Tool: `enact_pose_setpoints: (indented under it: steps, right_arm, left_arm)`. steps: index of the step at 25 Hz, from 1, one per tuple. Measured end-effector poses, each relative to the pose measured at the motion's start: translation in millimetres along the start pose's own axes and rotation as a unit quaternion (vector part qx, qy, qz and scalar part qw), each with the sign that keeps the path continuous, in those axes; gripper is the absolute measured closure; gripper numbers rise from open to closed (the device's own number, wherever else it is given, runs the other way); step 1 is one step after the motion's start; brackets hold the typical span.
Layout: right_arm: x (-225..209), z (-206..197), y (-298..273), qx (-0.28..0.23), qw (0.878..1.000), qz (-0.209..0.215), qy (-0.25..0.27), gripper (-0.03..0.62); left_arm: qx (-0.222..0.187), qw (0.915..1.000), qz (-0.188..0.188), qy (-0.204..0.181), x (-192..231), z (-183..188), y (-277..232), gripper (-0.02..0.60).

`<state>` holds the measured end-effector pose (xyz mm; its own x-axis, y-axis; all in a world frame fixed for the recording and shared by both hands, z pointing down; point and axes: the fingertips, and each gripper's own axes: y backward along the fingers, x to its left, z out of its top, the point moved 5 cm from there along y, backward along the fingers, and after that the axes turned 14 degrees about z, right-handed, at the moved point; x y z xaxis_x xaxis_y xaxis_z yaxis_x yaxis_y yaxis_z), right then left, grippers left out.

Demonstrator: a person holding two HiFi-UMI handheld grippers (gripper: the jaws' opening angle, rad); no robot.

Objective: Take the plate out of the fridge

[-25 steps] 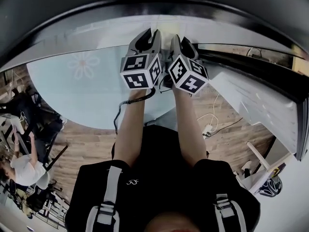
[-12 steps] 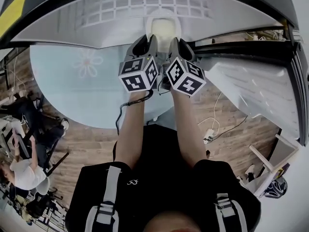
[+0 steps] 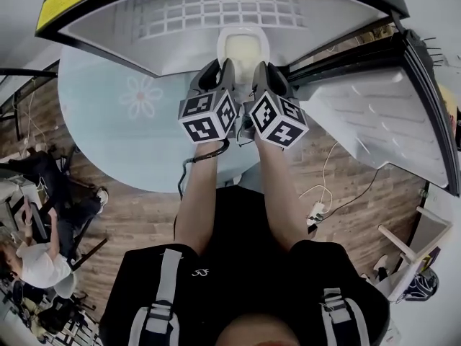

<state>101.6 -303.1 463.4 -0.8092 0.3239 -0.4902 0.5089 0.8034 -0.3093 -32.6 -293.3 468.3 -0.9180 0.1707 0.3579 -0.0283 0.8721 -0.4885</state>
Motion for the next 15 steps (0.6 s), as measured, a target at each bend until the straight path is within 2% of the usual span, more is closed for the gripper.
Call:
enact_pose_setpoints:
  steps: [5,15]
  right_arm:
    - [25,6,11,-0.015,1.0,0.015,0.007,0.53]
    - [37,10,28,-0.027,0.999,0.04,0.003,0.53]
  left_arm:
    - [-0.018,0.9998,0.001,0.001,8,12,24,0.474]
    - [-0.044,0.999,0.001,-0.01,4,21,52,0.474]
